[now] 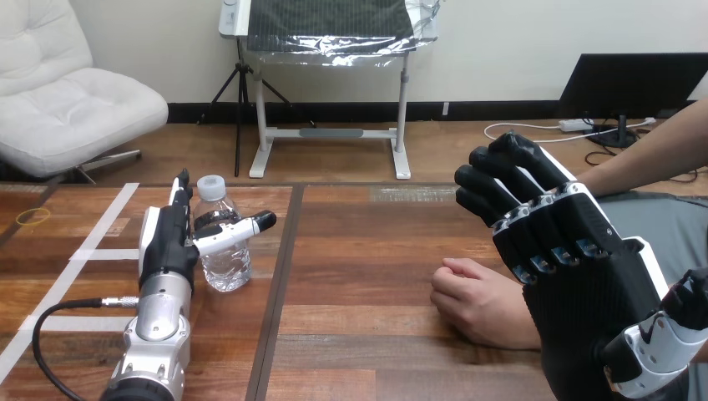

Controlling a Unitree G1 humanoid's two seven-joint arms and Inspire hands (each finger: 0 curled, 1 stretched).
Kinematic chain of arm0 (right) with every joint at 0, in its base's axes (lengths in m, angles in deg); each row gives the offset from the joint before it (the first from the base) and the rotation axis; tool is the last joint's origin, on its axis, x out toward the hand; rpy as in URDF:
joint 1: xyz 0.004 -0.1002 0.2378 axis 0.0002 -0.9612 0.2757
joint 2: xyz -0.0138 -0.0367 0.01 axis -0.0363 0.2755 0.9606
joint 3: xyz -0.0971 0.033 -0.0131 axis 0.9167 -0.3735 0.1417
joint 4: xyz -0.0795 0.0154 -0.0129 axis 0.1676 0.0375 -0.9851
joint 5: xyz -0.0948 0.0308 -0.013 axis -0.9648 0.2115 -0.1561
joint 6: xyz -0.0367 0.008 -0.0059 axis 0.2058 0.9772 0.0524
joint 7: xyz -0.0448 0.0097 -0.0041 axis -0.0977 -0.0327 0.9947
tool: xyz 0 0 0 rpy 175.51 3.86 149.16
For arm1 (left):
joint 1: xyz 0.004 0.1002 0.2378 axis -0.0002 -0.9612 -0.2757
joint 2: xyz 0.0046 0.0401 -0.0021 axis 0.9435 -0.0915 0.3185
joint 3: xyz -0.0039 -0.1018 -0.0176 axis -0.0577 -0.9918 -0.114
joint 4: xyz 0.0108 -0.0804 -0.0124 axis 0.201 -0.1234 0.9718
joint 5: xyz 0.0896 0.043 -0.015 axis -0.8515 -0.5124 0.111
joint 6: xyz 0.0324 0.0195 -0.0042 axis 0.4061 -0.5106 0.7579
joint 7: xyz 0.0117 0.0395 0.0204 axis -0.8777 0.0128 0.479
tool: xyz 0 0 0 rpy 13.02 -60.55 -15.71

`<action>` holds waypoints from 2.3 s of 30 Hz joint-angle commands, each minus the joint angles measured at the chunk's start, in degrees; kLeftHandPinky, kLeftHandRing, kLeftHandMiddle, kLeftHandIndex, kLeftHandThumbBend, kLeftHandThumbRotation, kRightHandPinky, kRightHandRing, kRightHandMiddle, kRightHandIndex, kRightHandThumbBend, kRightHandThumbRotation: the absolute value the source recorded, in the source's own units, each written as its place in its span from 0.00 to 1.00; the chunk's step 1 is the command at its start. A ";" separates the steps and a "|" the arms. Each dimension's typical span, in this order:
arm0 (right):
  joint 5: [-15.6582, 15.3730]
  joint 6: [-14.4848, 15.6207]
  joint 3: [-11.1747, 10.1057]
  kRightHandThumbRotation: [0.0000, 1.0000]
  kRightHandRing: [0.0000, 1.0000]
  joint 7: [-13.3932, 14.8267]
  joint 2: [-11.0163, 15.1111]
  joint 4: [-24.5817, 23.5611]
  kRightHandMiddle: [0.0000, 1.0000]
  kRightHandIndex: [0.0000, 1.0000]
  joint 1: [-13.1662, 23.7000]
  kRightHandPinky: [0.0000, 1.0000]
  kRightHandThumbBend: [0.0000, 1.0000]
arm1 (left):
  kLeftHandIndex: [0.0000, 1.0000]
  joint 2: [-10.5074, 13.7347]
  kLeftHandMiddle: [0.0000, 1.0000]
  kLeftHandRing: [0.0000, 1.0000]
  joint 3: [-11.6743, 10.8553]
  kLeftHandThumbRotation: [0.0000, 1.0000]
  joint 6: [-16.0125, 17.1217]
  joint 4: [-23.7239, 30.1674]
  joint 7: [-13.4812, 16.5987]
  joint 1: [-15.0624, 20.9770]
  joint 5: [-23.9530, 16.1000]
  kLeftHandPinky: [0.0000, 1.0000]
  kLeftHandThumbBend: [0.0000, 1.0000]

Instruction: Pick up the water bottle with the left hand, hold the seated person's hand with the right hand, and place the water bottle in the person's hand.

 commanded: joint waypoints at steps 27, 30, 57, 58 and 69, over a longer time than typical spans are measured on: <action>1.17 1.13 -0.87 1.00 0.87 -0.18 1.13 -2.92 0.87 0.86 1.72 0.90 0.83 | 1.00 -0.60 0.98 0.96 0.79 0.11 -0.68 -0.27 0.66 5.34 0.34 0.91 1.00; 1.35 1.09 -0.85 1.00 0.87 -0.26 1.19 -2.87 0.87 0.86 1.77 0.90 0.83 | 0.99 -0.71 0.97 0.96 0.97 0.11 -0.94 -0.30 1.01 5.46 0.12 0.91 1.00; 1.81 0.94 -0.75 1.00 0.86 -0.06 1.51 -3.33 0.86 0.85 1.60 0.89 0.83 | 0.87 -1.04 0.86 0.82 3.87 0.01 -9.53 0.45 3.91 7.80 -1.71 0.71 0.94; 1.82 0.96 -0.74 1.00 0.86 -0.04 1.52 -3.38 0.86 0.85 1.58 0.89 0.83 | 0.86 -1.07 0.84 0.80 3.89 0.01 -9.74 0.48 4.02 7.86 -1.69 0.70 0.93; 2.63 1.19 -0.79 1.00 0.86 -0.26 1.84 -3.74 0.86 0.85 1.39 0.88 0.83 | 0.72 -1.71 0.67 0.64 3.93 0.00 -11.78 0.90 7.34 8.50 -1.65 0.55 0.86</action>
